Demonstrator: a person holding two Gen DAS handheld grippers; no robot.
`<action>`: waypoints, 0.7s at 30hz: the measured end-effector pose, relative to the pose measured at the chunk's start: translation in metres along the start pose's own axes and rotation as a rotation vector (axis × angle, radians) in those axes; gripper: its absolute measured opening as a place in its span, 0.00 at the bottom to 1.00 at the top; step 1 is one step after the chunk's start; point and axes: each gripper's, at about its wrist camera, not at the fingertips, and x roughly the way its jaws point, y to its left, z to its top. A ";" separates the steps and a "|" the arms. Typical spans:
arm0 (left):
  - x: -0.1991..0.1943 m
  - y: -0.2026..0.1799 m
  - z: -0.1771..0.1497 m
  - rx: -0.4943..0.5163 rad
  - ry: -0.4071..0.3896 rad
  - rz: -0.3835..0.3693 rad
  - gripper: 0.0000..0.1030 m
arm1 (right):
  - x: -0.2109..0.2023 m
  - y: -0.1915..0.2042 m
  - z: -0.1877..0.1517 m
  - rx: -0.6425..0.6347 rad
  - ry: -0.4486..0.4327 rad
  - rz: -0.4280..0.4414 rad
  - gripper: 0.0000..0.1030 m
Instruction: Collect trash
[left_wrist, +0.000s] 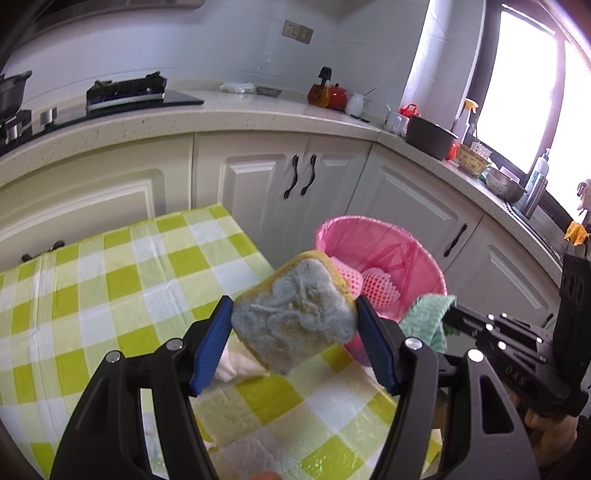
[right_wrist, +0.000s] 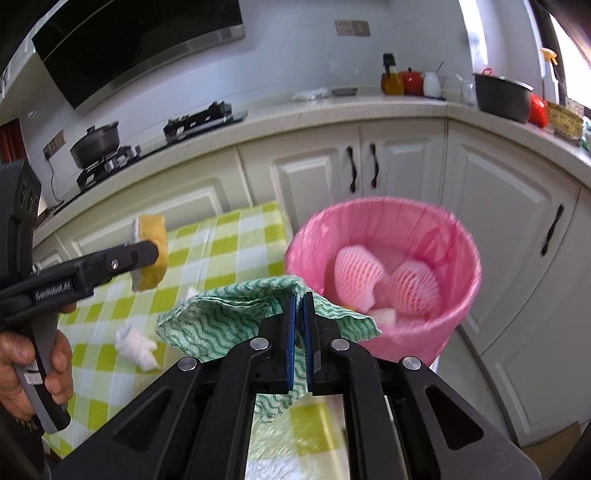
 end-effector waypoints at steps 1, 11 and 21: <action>0.000 -0.004 0.004 0.006 -0.004 -0.004 0.63 | -0.002 -0.004 0.007 0.002 -0.012 -0.007 0.06; 0.026 -0.047 0.047 0.057 -0.030 -0.070 0.63 | 0.001 -0.053 0.064 0.037 -0.104 -0.115 0.06; 0.074 -0.083 0.073 0.081 0.011 -0.114 0.64 | 0.028 -0.102 0.083 0.085 -0.091 -0.181 0.06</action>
